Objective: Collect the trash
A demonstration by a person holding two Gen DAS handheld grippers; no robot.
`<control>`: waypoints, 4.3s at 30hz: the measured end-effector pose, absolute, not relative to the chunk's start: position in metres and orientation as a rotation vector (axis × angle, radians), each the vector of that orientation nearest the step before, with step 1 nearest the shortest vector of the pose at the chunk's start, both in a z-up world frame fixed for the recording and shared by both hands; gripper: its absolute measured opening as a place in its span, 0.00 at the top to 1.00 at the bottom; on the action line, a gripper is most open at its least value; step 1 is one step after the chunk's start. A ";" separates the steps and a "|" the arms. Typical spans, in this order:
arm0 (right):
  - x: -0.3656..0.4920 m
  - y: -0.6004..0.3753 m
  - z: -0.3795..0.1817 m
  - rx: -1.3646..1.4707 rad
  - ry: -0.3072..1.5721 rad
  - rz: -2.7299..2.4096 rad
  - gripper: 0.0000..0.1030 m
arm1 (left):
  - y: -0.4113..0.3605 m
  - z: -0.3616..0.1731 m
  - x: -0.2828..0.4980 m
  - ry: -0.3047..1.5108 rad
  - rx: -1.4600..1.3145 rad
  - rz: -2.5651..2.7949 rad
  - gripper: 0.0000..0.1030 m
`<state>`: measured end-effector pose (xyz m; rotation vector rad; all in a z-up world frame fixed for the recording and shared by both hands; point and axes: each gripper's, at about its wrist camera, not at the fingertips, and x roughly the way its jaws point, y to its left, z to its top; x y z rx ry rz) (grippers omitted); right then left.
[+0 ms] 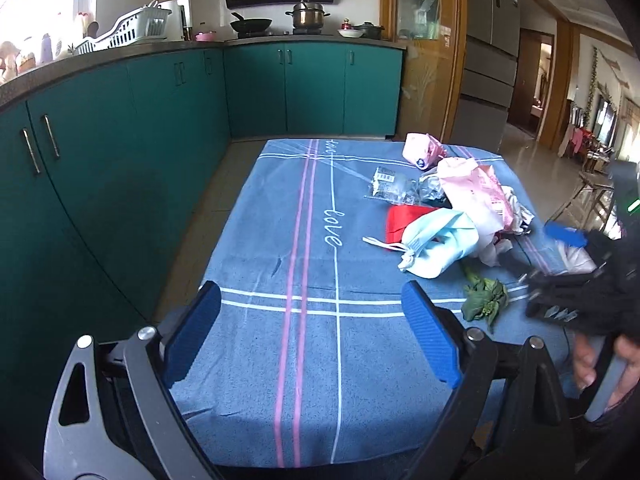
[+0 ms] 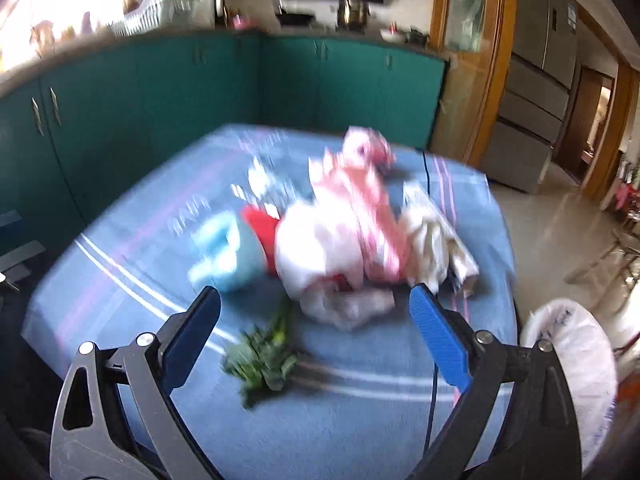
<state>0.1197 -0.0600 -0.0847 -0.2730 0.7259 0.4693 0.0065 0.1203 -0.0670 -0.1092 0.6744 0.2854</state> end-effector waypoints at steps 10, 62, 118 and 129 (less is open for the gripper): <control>0.138 -0.050 -0.132 -0.219 0.911 0.497 0.48 | 0.127 -0.078 0.002 0.691 -0.162 0.246 0.11; 0.147 -0.154 -0.126 -0.177 0.931 0.262 0.25 | 0.055 -0.113 0.134 0.828 -0.083 0.022 0.80; 0.142 -0.139 -0.133 -0.164 0.941 0.308 0.74 | 0.037 -0.121 0.098 0.820 -0.022 0.082 0.14; 0.139 -0.136 -0.134 -0.173 0.930 0.338 0.73 | 0.032 -0.136 0.106 0.870 0.007 0.059 0.64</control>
